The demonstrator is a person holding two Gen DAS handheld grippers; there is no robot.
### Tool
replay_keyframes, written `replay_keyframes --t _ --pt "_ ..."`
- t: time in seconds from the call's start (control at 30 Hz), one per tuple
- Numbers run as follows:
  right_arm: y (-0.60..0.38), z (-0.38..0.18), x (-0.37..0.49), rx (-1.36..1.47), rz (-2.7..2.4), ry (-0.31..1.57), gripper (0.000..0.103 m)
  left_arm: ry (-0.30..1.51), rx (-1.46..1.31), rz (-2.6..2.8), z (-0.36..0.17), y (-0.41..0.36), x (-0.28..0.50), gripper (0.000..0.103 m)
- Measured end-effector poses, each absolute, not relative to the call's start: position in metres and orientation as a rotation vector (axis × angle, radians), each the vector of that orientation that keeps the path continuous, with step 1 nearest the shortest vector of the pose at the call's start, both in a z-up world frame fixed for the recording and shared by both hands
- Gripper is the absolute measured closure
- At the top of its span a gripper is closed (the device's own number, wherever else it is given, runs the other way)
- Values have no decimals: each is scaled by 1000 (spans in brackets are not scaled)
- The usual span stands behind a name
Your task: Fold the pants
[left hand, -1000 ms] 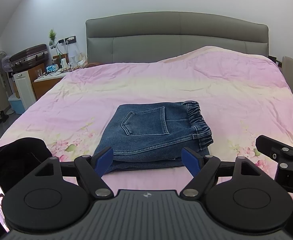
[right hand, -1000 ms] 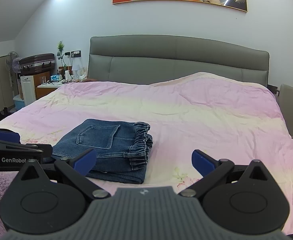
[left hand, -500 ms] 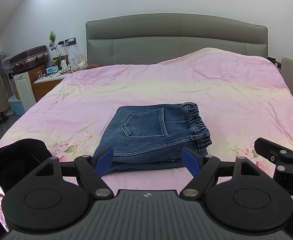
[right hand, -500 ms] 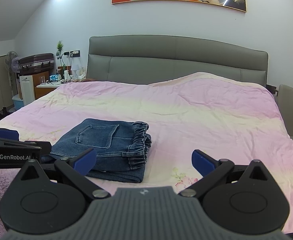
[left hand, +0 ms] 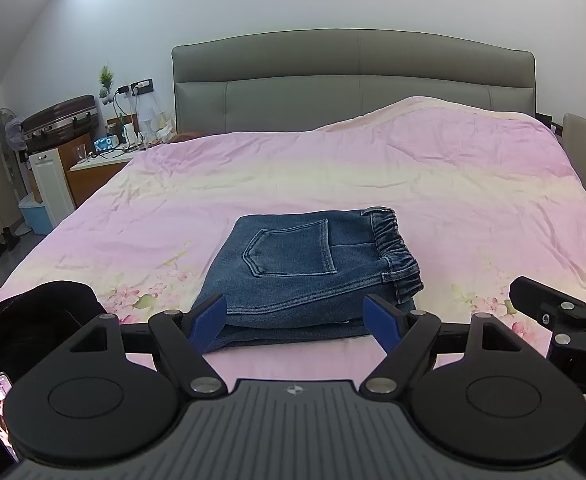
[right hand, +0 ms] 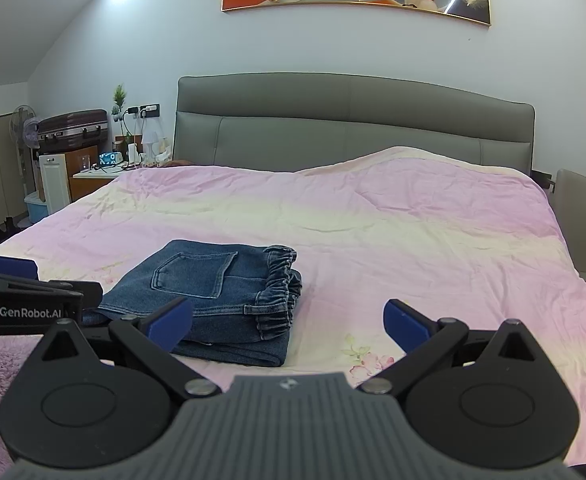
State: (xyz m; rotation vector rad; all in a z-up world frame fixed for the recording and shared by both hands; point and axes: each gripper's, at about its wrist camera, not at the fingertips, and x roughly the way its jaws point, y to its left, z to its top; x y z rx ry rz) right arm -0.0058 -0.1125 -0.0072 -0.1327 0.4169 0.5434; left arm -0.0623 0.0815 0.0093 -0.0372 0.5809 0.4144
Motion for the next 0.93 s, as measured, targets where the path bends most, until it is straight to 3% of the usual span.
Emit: replay_keyframes --t 0.93 --pt "-118 -9 -5 -127 542 447 5 557 -42 390 10 82 -64 12"
